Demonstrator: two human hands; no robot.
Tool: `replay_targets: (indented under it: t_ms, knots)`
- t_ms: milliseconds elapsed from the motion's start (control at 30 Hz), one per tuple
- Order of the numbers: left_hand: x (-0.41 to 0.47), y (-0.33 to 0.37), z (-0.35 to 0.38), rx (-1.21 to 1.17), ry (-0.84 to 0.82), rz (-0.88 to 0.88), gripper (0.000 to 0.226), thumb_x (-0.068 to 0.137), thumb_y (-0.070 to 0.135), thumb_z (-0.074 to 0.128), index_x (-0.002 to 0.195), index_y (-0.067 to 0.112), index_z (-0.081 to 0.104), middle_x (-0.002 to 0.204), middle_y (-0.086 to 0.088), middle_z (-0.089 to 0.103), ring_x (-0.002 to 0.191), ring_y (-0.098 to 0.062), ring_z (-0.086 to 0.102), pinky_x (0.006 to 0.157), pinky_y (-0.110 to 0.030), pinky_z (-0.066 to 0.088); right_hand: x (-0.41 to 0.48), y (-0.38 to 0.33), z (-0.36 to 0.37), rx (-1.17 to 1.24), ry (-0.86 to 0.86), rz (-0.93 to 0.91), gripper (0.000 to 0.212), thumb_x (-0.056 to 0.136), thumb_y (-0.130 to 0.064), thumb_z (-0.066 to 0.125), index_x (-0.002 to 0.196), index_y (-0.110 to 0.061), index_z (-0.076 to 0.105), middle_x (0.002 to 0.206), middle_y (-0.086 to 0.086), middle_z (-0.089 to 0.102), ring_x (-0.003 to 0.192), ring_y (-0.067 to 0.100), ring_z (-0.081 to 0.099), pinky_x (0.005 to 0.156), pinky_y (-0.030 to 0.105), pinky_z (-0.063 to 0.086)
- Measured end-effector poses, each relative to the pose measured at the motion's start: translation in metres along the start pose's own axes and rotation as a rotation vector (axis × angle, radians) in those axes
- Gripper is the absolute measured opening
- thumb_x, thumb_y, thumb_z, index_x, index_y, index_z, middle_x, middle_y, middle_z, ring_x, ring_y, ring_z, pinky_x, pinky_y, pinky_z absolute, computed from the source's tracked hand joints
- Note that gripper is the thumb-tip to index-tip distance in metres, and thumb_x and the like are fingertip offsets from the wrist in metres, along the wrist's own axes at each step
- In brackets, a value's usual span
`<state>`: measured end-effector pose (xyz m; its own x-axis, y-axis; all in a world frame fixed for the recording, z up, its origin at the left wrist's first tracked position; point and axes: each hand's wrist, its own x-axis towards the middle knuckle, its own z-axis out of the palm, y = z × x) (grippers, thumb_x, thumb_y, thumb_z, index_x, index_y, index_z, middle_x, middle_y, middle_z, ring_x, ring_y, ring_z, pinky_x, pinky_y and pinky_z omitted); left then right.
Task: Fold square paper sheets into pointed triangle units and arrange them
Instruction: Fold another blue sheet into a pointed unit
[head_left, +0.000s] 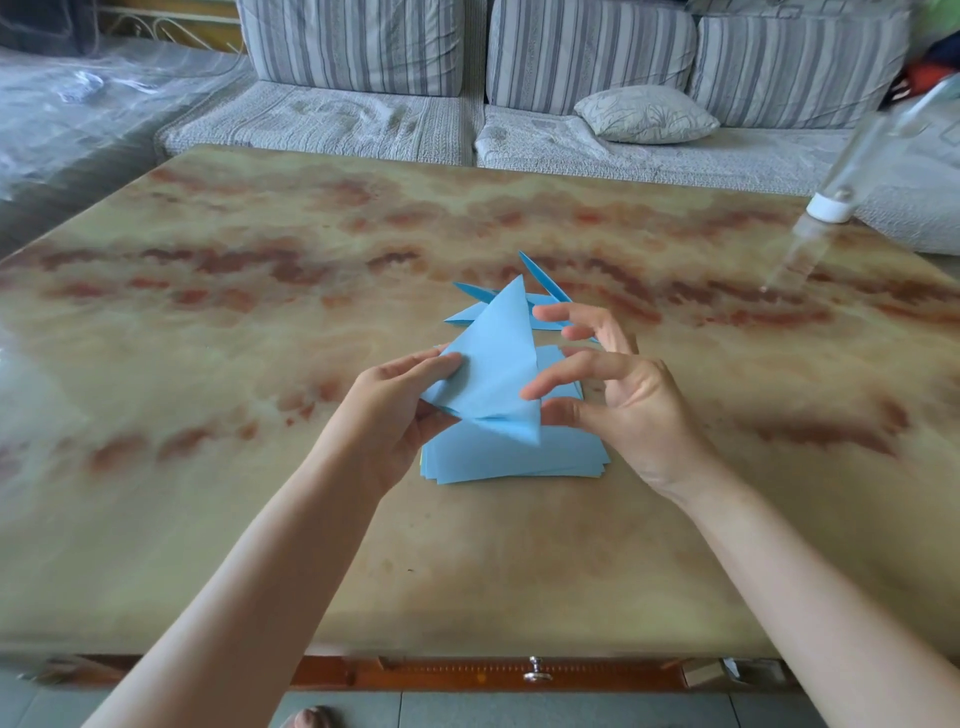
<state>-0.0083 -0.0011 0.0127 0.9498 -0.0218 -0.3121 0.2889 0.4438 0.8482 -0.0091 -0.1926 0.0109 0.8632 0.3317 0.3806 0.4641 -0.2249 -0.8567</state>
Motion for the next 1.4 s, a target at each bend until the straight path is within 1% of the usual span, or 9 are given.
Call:
replay_targets:
  t_ms: [67, 167, 300, 400, 500, 733, 867, 1033, 1400]
  knots:
    - [-0.001, -0.001, 0.001, -0.015, -0.007, -0.001, 0.008, 0.090, 0.004, 0.058, 0.091, 0.005, 0.066, 0.082, -0.007, 0.071, 0.063, -0.014, 0.070, 0.054, -0.021, 0.056, 0.000, 0.000, 0.002, 0.101, 0.061, 0.041, 0.011, 0.064, -0.036, 0.080, 0.070, -0.042, 0.073, 0.125, -0.023, 0.056, 0.127, 0.003, 0.042, 0.110, 0.034, 0.031]
    - [-0.003, -0.002, 0.003, -0.039, -0.046, 0.008, 0.009, 0.091, 0.002, 0.057, 0.087, 0.004, 0.064, 0.085, -0.009, 0.070, 0.066, -0.015, 0.070, 0.057, -0.025, 0.057, 0.001, 0.000, 0.003, 0.303, 0.128, 0.162, 0.011, 0.067, -0.029, 0.081, 0.067, -0.036, 0.073, 0.131, -0.013, 0.057, 0.123, -0.004, 0.049, 0.104, 0.027, 0.038]
    - [-0.006, -0.004, 0.006, -0.015, -0.095, 0.028, 0.012, 0.093, 0.003, 0.054, 0.087, 0.004, 0.064, 0.090, -0.009, 0.068, 0.071, -0.014, 0.069, 0.058, -0.026, 0.057, 0.002, 0.006, 0.007, 0.379, 0.206, 0.291, 0.011, 0.070, -0.034, 0.077, 0.078, -0.027, 0.072, 0.118, -0.011, 0.066, 0.124, 0.010, 0.054, 0.103, 0.041, 0.044]
    - [-0.006, -0.007, 0.007, 0.004, -0.107, 0.040, 0.014, 0.094, 0.002, 0.052, 0.087, 0.004, 0.063, 0.087, -0.008, 0.069, 0.074, -0.015, 0.070, 0.059, -0.026, 0.058, 0.005, 0.006, 0.009, 0.471, 0.291, 0.357, 0.016, 0.070, -0.028, 0.071, 0.080, -0.017, 0.069, 0.110, 0.001, 0.070, 0.101, 0.017, 0.066, 0.088, 0.036, 0.056]
    - [-0.008, -0.007, 0.008, 0.039, -0.141, 0.027, 0.016, 0.095, 0.001, 0.049, 0.089, 0.005, 0.063, 0.088, -0.010, 0.071, 0.083, -0.022, 0.071, 0.062, -0.028, 0.059, 0.007, 0.002, 0.011, 0.513, 0.309, 0.369, 0.006, 0.072, -0.025, 0.069, 0.071, -0.020, 0.071, 0.089, 0.001, 0.074, 0.084, 0.018, 0.068, 0.081, 0.031, 0.057]
    - [-0.012, -0.005, 0.009, 0.234, -0.192, 0.009, 0.015, 0.095, 0.010, 0.052, 0.102, 0.004, 0.063, 0.096, -0.009, 0.072, 0.093, -0.021, 0.070, 0.069, -0.032, 0.060, 0.010, 0.001, 0.013, 0.410, 0.368, 0.401, 0.005, 0.083, -0.019, 0.071, 0.078, -0.017, 0.071, 0.081, 0.004, 0.072, 0.075, 0.018, 0.065, 0.079, 0.033, 0.055]
    - [-0.011, -0.003, 0.011, 0.358, -0.089, 0.110, 0.022, 0.095, 0.028, 0.054, 0.105, 0.014, 0.069, 0.101, 0.000, 0.073, 0.084, -0.011, 0.069, 0.066, -0.020, 0.056, 0.008, 0.001, 0.012, 0.337, 0.347, 0.393, 0.005, 0.083, -0.019, 0.071, 0.081, -0.014, 0.072, 0.082, 0.003, 0.072, 0.075, 0.014, 0.063, 0.080, 0.033, 0.052]
    - [-0.012, 0.000, 0.013, 0.264, -0.088, 0.255, 0.020, 0.096, 0.028, 0.053, 0.111, 0.024, 0.066, 0.104, 0.007, 0.073, 0.096, -0.008, 0.069, 0.071, -0.015, 0.053, 0.006, -0.005, 0.013, 0.251, 0.229, 0.326, 0.005, 0.086, -0.012, 0.068, 0.081, -0.011, 0.069, 0.076, -0.003, 0.069, 0.069, 0.005, 0.062, 0.066, 0.016, 0.049]
    - [-0.014, 0.005, 0.012, 0.151, -0.100, 0.328, 0.021, 0.085, 0.017, 0.065, 0.106, 0.015, 0.067, 0.095, 0.000, 0.075, 0.086, -0.013, 0.072, 0.064, -0.020, 0.054, 0.006, -0.007, 0.016, 0.226, 0.182, 0.287, 0.001, 0.086, -0.006, 0.067, 0.087, -0.006, 0.066, 0.080, 0.001, 0.069, 0.073, 0.005, 0.062, 0.069, 0.013, 0.048]
